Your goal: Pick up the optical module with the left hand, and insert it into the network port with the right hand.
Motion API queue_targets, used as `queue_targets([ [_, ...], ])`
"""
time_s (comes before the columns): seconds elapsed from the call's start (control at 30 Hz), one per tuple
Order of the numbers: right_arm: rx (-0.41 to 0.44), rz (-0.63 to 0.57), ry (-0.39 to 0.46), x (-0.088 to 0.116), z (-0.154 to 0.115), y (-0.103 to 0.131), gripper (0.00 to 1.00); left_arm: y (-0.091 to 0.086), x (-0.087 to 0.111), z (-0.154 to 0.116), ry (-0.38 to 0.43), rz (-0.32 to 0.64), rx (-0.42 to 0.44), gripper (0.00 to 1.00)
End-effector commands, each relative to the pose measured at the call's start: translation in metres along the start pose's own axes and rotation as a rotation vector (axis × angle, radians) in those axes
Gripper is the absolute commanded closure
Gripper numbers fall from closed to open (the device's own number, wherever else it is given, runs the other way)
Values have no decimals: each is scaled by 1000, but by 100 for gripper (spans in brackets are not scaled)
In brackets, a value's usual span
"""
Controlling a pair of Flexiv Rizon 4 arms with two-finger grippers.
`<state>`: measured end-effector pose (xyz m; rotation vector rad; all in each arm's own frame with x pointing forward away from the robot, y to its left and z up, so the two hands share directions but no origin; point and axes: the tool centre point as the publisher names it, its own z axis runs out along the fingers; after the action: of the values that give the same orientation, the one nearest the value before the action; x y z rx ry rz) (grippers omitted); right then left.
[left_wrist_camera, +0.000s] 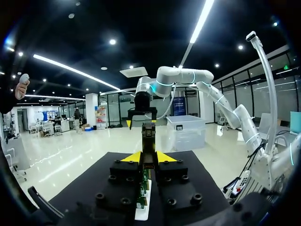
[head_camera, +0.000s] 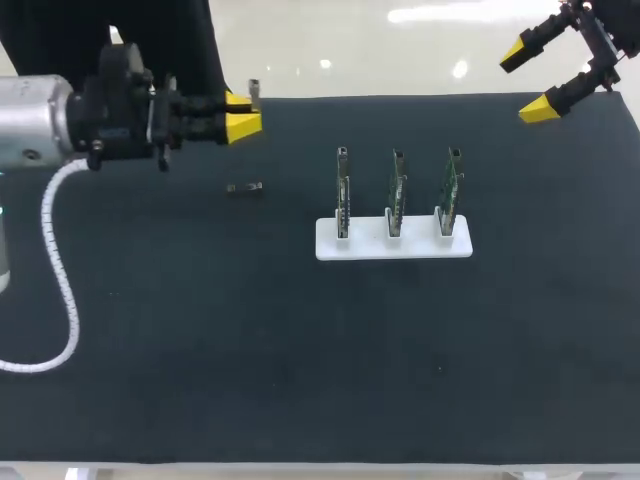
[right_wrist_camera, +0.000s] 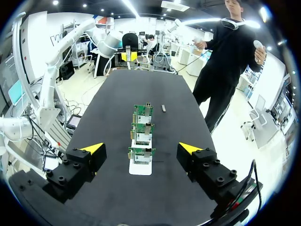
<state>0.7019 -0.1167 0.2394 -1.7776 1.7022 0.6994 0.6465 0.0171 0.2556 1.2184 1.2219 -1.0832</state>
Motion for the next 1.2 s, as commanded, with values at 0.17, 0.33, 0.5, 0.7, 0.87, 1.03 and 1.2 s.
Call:
queue_targets([
  [0.17, 0, -1, -2, 0, 0, 0, 0, 8, 4, 20, -18, -24, 68, 100],
  [0.33, 0, -1, -2, 0, 0, 0, 0, 11, 6, 26, -13, -44, 102, 100],
  [0.5, 0, -1, -2, 0, 0, 0, 0, 13, 12, 42, -4, -49, 112, 100],
  [0.7, 0, -1, -2, 0, 0, 0, 0, 15, 17, 60, -8, -43, 114, 100],
  [0.87, 0, -1, -2, 0, 0, 0, 0, 14, 17, 75, -28, -60, 115, 100],
  [1.03, 0, -1, -2, 0, 0, 0, 0, 13, 18, 89, -34, -66, 93, 100],
  [1.2, 0, -1, -2, 0, 0, 0, 0, 13, 21, 100, -19, -79, 60, 100],
])
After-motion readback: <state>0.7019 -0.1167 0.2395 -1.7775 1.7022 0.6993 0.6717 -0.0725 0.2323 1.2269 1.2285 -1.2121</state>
